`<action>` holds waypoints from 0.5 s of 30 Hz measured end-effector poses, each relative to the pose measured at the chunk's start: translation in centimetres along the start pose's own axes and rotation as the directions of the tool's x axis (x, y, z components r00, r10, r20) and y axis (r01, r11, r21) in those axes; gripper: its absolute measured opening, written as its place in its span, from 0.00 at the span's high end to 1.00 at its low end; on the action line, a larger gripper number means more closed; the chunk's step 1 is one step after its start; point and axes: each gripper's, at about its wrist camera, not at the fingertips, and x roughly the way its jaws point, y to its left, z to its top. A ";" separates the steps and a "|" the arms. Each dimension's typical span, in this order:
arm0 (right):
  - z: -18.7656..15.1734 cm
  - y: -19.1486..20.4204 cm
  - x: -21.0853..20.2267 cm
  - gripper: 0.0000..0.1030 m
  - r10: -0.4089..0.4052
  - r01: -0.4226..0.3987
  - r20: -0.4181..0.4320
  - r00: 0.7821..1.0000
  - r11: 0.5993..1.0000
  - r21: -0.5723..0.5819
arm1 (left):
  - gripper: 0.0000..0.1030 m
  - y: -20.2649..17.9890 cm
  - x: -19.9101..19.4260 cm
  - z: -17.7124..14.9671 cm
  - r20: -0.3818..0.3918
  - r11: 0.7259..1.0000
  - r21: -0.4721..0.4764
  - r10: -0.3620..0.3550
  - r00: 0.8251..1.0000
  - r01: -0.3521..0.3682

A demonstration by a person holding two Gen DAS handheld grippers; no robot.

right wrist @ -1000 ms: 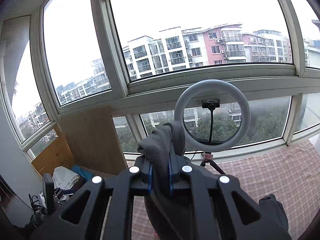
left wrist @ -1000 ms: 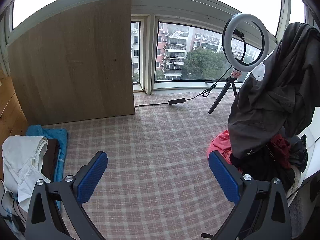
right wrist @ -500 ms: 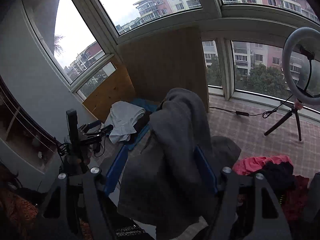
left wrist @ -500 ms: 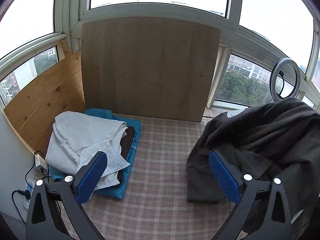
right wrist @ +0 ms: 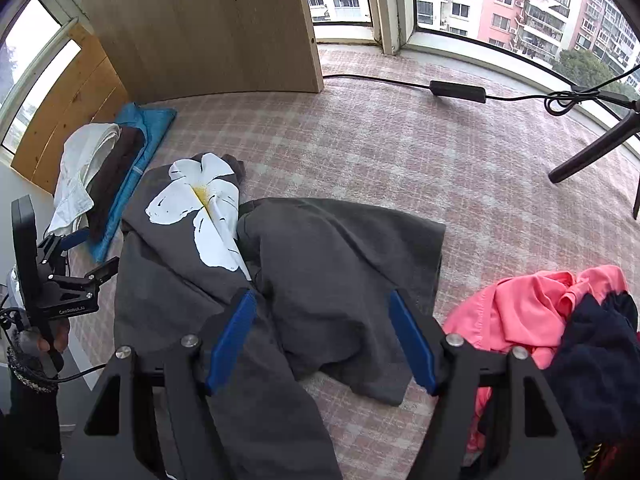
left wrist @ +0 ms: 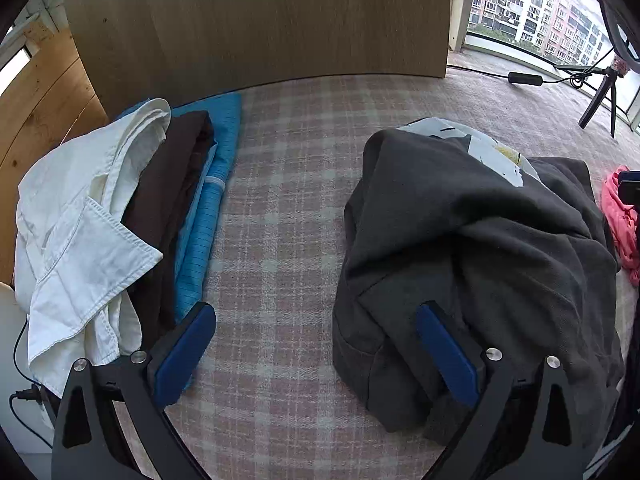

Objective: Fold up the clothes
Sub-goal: 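Lower the grey sweatshirt onto the blanket with the right gripper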

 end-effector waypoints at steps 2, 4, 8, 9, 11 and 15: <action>1.1 0.0 2.2 0.33 -0.046 0.046 -0.011 0.999 0.999 -0.025 | 0.19 -0.3 1.1 0.6 -0.003 0.998 -0.036 -0.054 0.999 0.054; 1.9 -0.4 4.4 0.33 -0.041 0.041 -0.040 0.998 0.999 -0.003 | 0.53 -0.8 1.9 1.0 -0.008 0.992 -0.035 -0.123 0.992 0.123; 1.7 -0.1 6.9 0.33 -0.001 0.001 -0.087 0.996 1.000 -0.005 | 0.93 -1.4 1.5 1.1 0.017 0.980 -0.037 -0.196 0.980 0.196; 1.5 0.3 6.8 0.38 0.020 -0.022 -0.076 0.997 1.000 -0.022 | 0.94 -1.3 0.8 1.0 0.041 0.978 -0.032 -0.206 0.978 0.207; 0.7 1.0 6.4 0.84 0.141 -0.144 -0.072 0.987 0.989 -0.043 | 0.95 -0.5 -0.9 0.7 0.080 0.968 -0.039 -0.246 0.966 0.249; -0.9 1.2 1.8 0.99 0.169 -0.169 -0.005 0.986 0.984 -0.062 | 0.95 1.6 -5.4 0.3 0.146 0.959 -0.024 -0.277 0.950 0.284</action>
